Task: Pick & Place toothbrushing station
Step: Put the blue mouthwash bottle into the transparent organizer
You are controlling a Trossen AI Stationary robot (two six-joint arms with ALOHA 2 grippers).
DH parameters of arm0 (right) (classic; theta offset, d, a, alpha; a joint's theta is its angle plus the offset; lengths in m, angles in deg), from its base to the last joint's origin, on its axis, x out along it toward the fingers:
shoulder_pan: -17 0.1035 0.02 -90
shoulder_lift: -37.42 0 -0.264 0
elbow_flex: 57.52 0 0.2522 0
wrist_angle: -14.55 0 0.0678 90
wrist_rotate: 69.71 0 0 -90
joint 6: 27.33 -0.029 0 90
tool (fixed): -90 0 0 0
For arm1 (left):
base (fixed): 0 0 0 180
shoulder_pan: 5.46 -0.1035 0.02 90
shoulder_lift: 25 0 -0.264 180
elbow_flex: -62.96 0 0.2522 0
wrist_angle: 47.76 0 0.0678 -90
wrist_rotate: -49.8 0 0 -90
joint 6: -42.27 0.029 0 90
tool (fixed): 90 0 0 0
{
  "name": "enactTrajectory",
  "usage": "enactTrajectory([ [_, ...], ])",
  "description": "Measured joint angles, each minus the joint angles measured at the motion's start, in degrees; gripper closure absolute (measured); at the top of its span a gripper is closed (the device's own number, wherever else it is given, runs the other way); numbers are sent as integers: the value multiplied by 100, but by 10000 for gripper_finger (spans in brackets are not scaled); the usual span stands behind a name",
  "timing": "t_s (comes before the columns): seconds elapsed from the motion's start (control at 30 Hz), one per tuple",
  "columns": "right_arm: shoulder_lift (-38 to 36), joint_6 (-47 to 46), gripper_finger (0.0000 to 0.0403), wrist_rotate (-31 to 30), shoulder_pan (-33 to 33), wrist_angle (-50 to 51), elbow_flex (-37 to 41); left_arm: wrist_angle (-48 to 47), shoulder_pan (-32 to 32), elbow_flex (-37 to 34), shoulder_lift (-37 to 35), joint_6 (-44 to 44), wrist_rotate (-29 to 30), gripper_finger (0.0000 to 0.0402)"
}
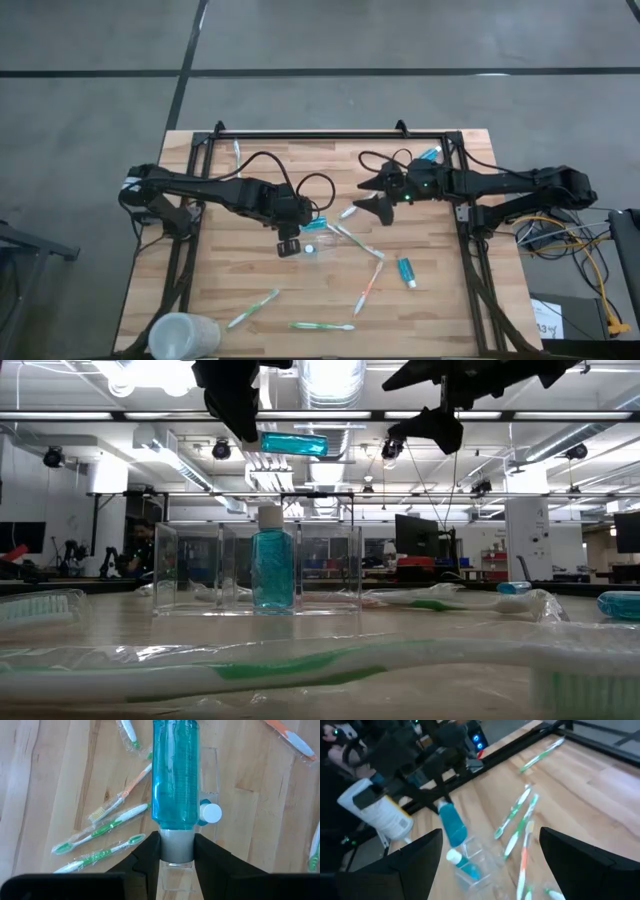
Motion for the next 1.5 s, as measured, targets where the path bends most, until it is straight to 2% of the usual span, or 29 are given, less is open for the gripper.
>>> enactTrajectory([
  [0.17, 272, -528, 76, -7, 46, -35, 9, 3, -1, 0, 0, 2, -3, 296],
  [0.43, 1124, -1554, 76, 40, 78, -207, 13, 5, -1, 0, 0, 4, -2, 296],
  [0.53, 1437, -2009, 76, 272, 79, -472, 13, 3, 0, 0, 0, 7, -2, 296],
  [0.93, 2079, -2251, 76, 1208, 77, -2927, -11, -4, -2, 0, -2, 76, -4, 296],
  [1.2, 2072, -2263, 76, 1251, 85, -2946, -11, -30, -2, 0, -4, 76, -4, 296],
  [1.5, 2179, -3308, 76, 1037, 88, -2922, -11, -13, 0, 0, -13, 50, 84, 296],
])
